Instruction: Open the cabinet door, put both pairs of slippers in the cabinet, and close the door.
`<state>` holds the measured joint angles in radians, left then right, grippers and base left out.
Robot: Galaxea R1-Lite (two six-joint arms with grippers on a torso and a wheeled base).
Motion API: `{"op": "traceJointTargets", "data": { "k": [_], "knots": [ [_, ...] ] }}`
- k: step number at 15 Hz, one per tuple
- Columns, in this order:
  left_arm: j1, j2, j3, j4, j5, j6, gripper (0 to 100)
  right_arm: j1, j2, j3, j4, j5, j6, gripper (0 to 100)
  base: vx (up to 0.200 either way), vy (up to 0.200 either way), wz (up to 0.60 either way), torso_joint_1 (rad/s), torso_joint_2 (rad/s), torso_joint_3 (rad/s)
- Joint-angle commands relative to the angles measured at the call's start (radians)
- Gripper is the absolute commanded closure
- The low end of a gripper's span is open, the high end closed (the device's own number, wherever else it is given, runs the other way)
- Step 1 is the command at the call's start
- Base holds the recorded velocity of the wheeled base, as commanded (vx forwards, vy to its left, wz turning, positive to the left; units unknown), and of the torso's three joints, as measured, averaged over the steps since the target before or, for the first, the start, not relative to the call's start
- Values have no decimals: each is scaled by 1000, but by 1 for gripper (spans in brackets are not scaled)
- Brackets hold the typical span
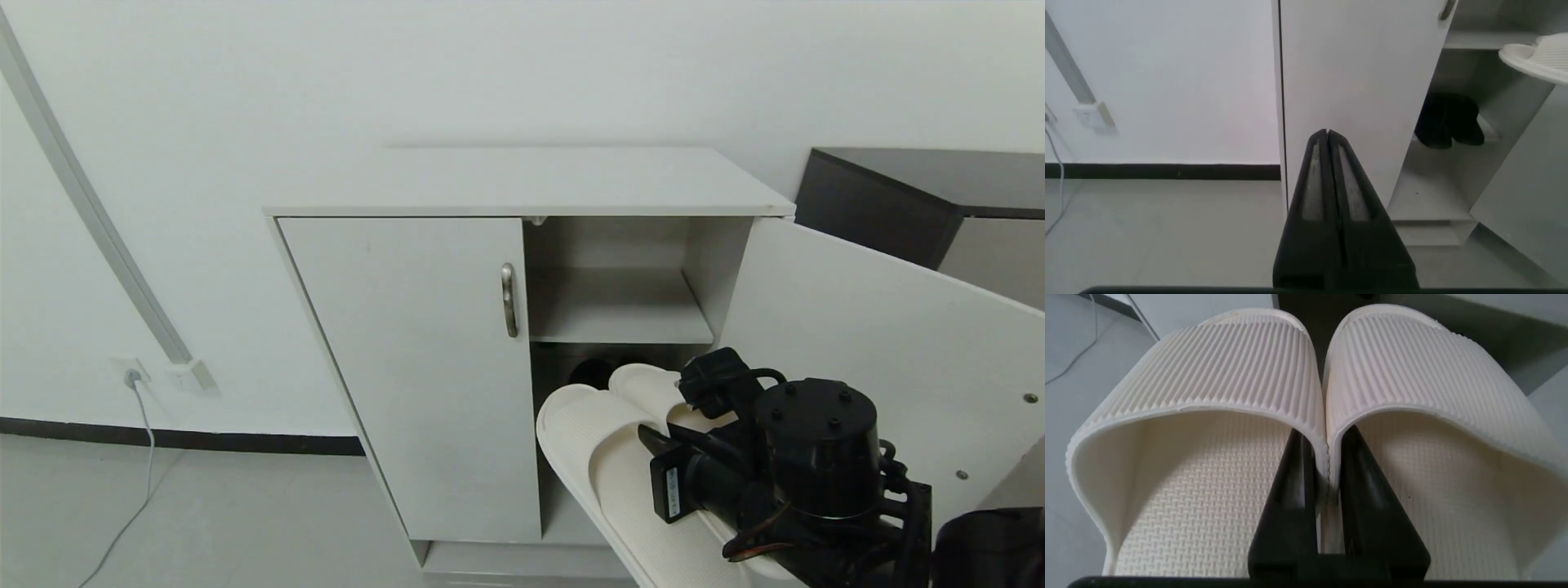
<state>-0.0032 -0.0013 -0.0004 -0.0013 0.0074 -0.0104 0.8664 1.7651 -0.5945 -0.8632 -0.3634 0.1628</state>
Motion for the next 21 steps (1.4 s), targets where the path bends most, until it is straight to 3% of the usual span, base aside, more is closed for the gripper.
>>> {"op": "traceJointTargets", "data": {
  "k": [1,8,12,13,15,17,19,21],
  "knots": [
    [0,1,0,0,0,0,100,0,4,-1,0,0,0,100,0,0,0,-100,456,349],
    [0,1,-1,0,0,0,100,0,2,2,0,0,0,100,0,0,0,-56,440,383],
    [0,1,0,0,0,0,100,0,8,-4,0,-3,-29,100,0,0,0,-3,114,112],
    [0,1,0,0,0,0,100,2,22,-18,0,-20,-29,100,0,0,0,0,0,0],
    [0,1,-1,0,0,0,100,23,106,-125,7,-189,-16,100,0,0,0,1,1,31],
    [0,1,0,0,0,1,100,25,155,-206,16,-246,-9,100,0,0,0,0,0,0],
    [0,1,0,0,2,3,100,20,152,-266,85,-246,24,100,0,0,0,0,0,0],
    [0,1,0,0,0,4,100,19,109,-373,323,-258,89,100,0,0,0,0,0,0]
  ]
}}
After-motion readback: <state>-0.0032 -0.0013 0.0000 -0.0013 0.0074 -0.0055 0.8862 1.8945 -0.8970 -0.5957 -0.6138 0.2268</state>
